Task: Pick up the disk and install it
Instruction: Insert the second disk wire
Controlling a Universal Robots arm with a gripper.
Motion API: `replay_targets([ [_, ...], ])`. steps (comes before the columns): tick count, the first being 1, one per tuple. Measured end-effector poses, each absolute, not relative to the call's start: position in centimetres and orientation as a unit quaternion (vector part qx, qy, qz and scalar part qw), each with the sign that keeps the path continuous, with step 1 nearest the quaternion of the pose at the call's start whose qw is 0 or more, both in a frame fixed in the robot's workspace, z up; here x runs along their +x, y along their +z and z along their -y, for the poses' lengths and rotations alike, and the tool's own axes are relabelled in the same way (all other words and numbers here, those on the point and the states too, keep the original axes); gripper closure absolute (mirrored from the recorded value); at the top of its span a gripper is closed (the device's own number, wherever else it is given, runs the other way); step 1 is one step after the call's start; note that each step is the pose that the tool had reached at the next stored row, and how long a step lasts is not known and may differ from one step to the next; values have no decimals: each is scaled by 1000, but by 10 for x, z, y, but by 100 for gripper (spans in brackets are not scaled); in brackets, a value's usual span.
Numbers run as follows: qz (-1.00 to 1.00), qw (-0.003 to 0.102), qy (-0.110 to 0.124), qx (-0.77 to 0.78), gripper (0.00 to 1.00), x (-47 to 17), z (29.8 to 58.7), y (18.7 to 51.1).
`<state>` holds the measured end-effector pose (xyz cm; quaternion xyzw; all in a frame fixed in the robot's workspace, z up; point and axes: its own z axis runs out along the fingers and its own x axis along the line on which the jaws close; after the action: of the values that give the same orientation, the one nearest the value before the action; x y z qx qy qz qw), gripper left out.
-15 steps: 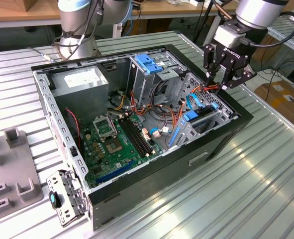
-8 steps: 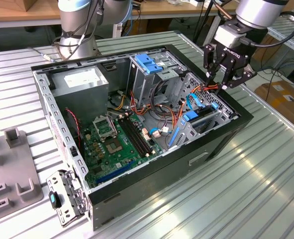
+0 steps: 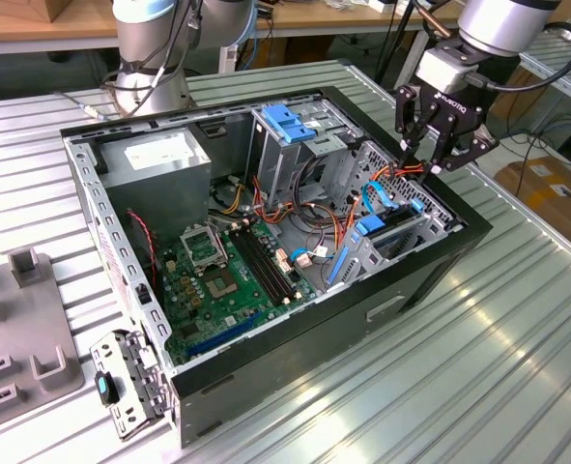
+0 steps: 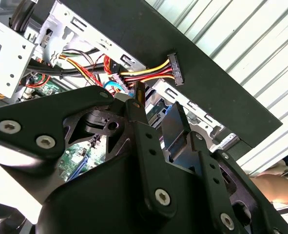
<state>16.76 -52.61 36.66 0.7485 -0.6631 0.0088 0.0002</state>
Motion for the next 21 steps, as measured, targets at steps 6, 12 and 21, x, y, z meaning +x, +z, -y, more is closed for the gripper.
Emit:
replay_targets([
  [6, 658, 0, 9, 753, 58, 168, 526, 367],
  [12, 631, 0, 9, 776, 58, 168, 526, 367],
  [21, 601, -1, 9, 799, 58, 168, 526, 367],
])
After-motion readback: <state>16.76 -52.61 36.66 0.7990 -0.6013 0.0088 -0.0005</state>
